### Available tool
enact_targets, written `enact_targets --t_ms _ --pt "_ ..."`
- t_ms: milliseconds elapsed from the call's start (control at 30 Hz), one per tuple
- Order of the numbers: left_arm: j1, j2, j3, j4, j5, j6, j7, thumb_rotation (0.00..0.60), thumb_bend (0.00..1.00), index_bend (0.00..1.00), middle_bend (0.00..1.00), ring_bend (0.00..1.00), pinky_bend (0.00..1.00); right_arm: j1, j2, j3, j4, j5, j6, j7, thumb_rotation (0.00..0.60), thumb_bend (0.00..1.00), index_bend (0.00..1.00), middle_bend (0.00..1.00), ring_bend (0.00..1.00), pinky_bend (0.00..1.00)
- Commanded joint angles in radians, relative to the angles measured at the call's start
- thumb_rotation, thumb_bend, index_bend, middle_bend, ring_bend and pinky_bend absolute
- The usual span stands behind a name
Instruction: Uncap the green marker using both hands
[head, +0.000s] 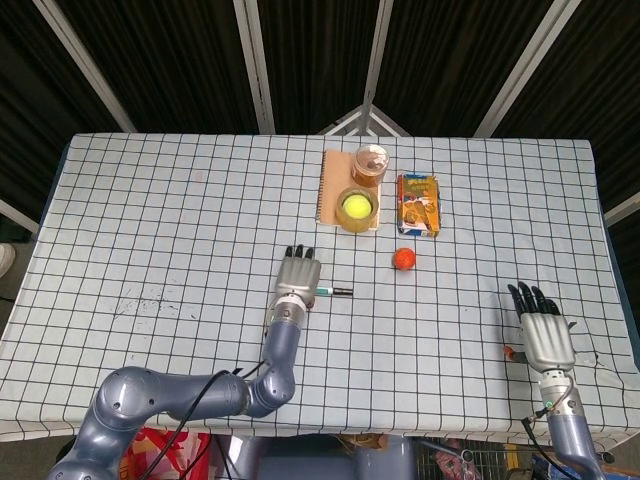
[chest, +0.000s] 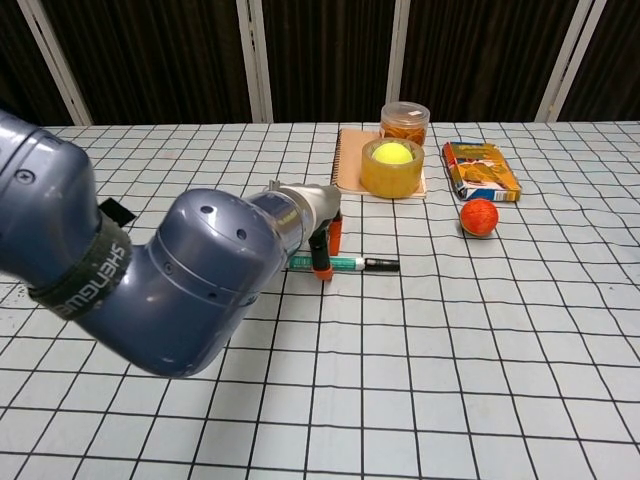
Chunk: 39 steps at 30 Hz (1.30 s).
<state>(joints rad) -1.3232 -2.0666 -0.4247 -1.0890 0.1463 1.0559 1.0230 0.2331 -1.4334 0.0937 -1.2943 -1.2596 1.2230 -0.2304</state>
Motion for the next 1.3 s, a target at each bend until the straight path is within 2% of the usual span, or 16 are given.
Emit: enact_targets --t_ms 33,400,967,1300 --pt "0.001 -0.005 -0.005 0.003 0.004 -0.001 0.007 0.600 0.42 0.48 0.09 0.00 0.00 0.000 -0.003 0.001 0.004 0.001 -0.002 0.003 0.600 0.17 0.09 0.07 0.05 0.18" --pt "0.006 -0.020 -0.027 0.008 0.018 0.005 0.033 0.600 0.47 0.53 0.12 0.00 0.00 -0.003 -0.017 0.000 0.035 0.004 -0.010 0.020 0.600 0.17 0.09 0.07 0.05 0.18" --pt "0.025 -0.033 -0.044 0.019 0.046 0.013 0.046 0.600 0.48 0.56 0.13 0.00 0.00 -0.009 -0.023 -0.001 0.051 -0.003 -0.008 0.030 0.600 0.17 0.10 0.07 0.05 0.18" --pt "0.070 0.014 -0.066 -0.077 0.095 0.058 -0.006 0.600 0.48 0.59 0.16 0.00 0.00 -0.008 -0.010 0.005 0.018 -0.011 0.006 0.007 0.600 0.17 0.11 0.07 0.05 0.18"
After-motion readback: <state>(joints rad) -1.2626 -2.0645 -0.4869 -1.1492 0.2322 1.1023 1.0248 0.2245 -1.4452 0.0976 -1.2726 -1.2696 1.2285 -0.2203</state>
